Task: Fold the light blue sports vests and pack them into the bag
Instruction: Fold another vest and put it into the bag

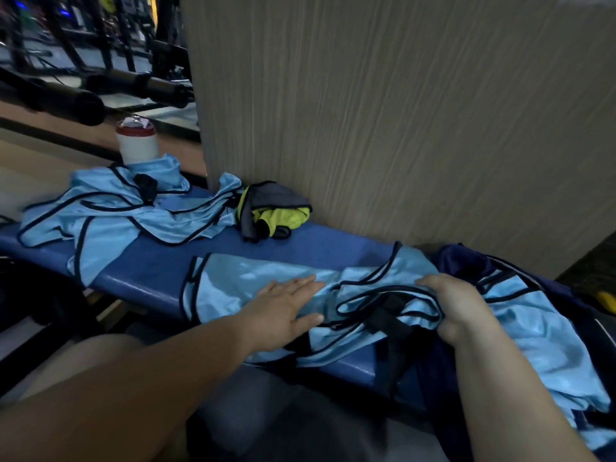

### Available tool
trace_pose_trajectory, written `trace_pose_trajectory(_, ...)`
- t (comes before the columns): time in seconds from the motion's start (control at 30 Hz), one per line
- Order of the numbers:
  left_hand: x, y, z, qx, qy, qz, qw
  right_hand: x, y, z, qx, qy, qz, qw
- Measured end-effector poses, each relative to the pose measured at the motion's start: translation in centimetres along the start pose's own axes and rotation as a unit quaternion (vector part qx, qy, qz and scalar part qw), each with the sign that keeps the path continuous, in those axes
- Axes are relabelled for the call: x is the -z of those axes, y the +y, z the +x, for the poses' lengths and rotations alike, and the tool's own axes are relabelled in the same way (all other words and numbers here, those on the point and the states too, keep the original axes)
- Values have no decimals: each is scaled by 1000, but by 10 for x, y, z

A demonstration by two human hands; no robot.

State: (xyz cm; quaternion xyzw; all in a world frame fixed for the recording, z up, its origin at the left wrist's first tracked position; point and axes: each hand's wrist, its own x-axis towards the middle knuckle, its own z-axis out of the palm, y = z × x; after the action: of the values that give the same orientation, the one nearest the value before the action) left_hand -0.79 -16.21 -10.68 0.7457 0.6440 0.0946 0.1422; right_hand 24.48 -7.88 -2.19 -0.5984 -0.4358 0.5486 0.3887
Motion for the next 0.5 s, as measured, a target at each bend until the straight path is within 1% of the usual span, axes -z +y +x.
trace_pose_trajectory(0.03,0,-4,-4,11,-16,6,1000,2,-5,-1,3,7,0,1000)
trace_pose_trajectory(0.1,-4,-12,-7,26,-49,28,998,6,-12,-2,16,10,-42,999)
trace_pose_trajectory(0.2,-8,-16,-1,33,-47,72,996,19,-19,-1,61,17,-188,980)
trace_pose_trajectory(0.23,-7,-15,4,36,-46,79,995,22,-22,-3,78,17,-225,971)
trace_pose_trajectory(0.27,-6,-14,9,39,-48,82,995,26,-24,-3,90,17,-233,968)
trace_pose_trajectory(0.33,-4,-12,23,43,-65,89,993,33,-27,-2,99,7,-201,975)
trace_pose_trajectory(0.4,-1,-6,39,37,-82,95,991,37,-29,0,101,6,-131,986)
trace_pose_trajectory(0.43,0,-2,47,35,-84,98,991,39,-29,2,102,16,-98,990)
trace_pose_trajectory(0.5,2,6,64,35,-82,103,991,42,-29,6,114,64,-50,990)
